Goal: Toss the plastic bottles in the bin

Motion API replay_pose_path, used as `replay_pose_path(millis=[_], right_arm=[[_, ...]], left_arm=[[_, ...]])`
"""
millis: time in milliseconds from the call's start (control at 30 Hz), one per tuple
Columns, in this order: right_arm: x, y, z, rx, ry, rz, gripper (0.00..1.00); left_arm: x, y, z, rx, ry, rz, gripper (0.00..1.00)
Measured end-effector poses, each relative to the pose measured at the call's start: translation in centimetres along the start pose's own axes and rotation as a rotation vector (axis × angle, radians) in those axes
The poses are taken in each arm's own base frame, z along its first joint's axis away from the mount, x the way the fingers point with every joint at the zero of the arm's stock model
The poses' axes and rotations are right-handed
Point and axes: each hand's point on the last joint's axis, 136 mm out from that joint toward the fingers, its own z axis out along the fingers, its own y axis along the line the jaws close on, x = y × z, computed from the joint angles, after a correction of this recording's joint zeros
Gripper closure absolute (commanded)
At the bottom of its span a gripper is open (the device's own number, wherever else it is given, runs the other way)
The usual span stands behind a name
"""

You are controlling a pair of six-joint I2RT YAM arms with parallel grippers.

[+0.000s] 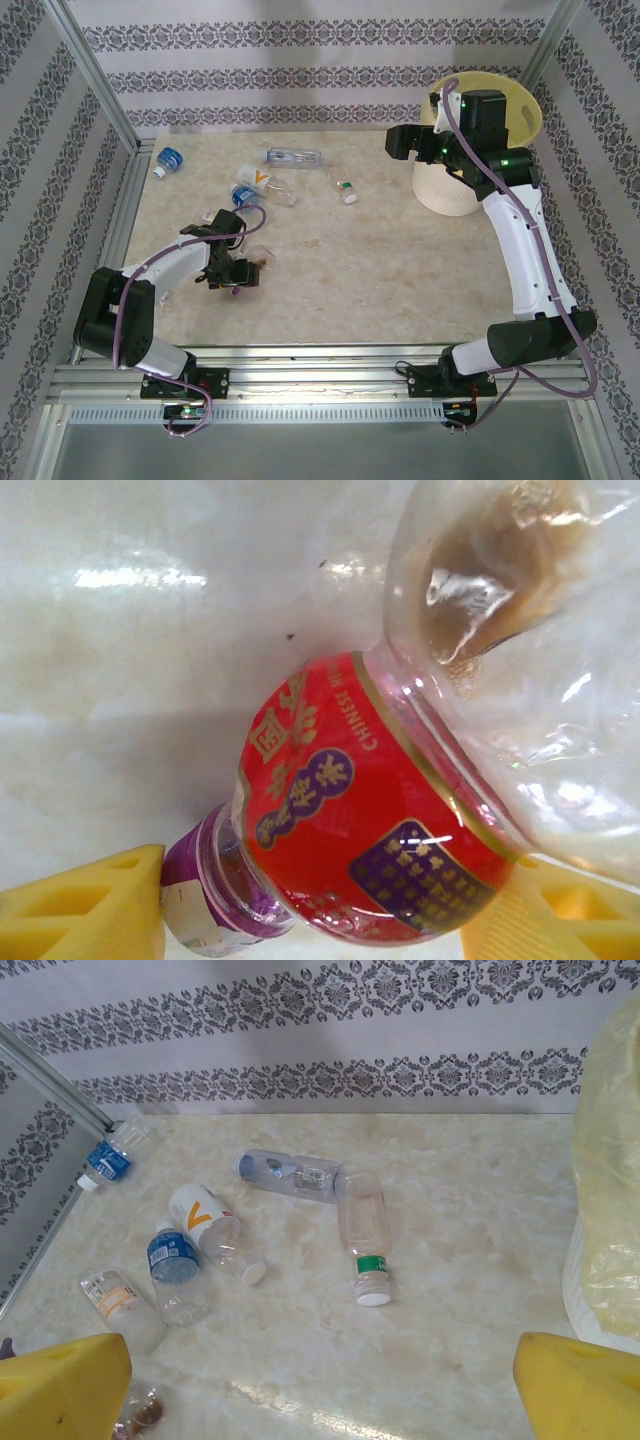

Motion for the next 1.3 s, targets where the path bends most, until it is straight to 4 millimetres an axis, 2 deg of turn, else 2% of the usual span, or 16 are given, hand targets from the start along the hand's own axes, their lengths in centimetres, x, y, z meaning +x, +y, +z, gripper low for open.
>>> replay_pose_path(millis=[200,400,567,767,1100,1300], right_arm=[[0.0,0.0,0.0,0.0,0.0,0.0,0.02],[0.0,0.0,0.0,0.0,0.0,0.0,0.02],[0.2,0.0,0.0,0.001,0.003,0.001,0.02],[0.3,-0.1,0.1,0.001,0.007,0.002,0.02],[0.8,-0.1,-0.3,0.002,0.009,0.014,0.02],[0.8,0.2,-0.4,-0.004,0.009,0.017,0.02]], left_arm=[[-0.1,-0.8,-0.1,0.04,-0.004,0.005,0.38],[0.9,-1.5,-0.6,0.084,-0.007,0.011,0.23],[1.5,-1.8,-0.8,0.101,-0.007,0.006,0.15],[1.4,-1.6,-0.6,0.086,-0.001,0.004,0.14],[1.9,-0.8,1.4,0.033,0.069,0.035,0.16],[1.9,-0.6,1.8,0.001,0.095,0.055,0.26]])
